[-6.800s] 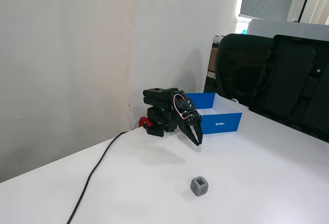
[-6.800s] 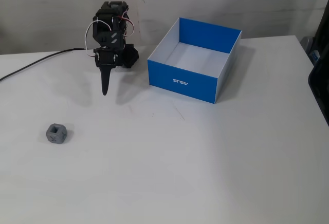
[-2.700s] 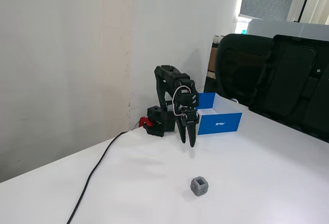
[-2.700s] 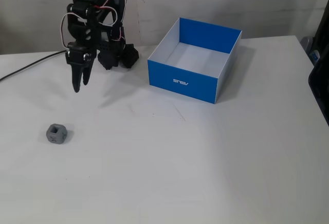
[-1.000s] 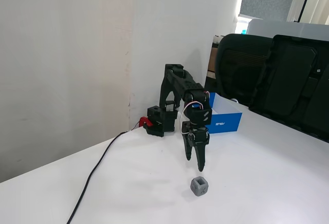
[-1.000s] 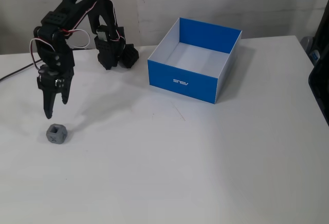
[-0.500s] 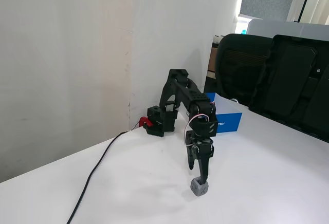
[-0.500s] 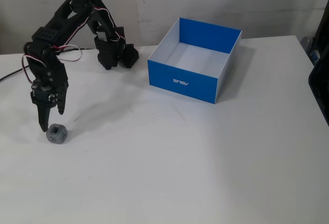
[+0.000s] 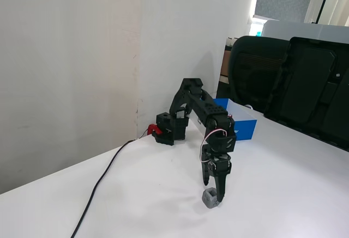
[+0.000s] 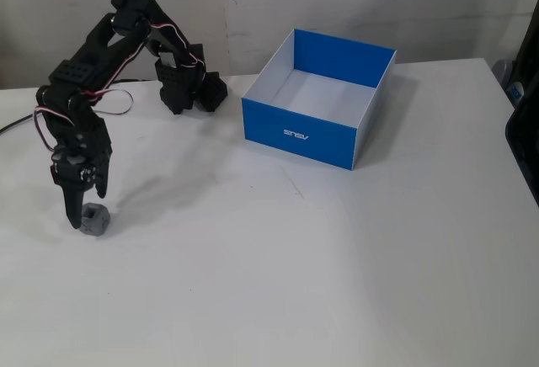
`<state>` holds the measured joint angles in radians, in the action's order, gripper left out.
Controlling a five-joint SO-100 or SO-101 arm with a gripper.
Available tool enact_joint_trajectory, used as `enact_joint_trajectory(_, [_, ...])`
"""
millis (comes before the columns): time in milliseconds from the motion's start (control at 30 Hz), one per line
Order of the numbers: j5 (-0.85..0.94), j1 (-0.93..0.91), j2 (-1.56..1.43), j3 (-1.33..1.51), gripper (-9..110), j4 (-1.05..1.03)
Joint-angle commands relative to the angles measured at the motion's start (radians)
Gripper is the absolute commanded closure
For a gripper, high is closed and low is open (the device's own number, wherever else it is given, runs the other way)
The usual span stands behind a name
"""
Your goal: Grasp the gray block and put it in the box.
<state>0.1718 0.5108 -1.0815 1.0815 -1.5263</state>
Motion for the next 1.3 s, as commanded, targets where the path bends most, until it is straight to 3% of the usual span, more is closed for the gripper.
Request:
enact_joint_trajectory(0, [0.006, 0.000, -0.005, -0.081, 71, -0.003])
enact_joint_trajectory(100, [0.008, 0.000, 0.026, -0.081, 72, -0.002])
enact_joint_trajectory(333, [0.009, 0.003, 0.051, -0.097, 101, -0.006])
enact_joint_trajectory(867, [0.015, -0.043, -0.138, -0.129, 101, -0.187])
enact_joint_trajectory(1267, [0.014, -0.264, -0.506, 0.026, 101, -0.265])
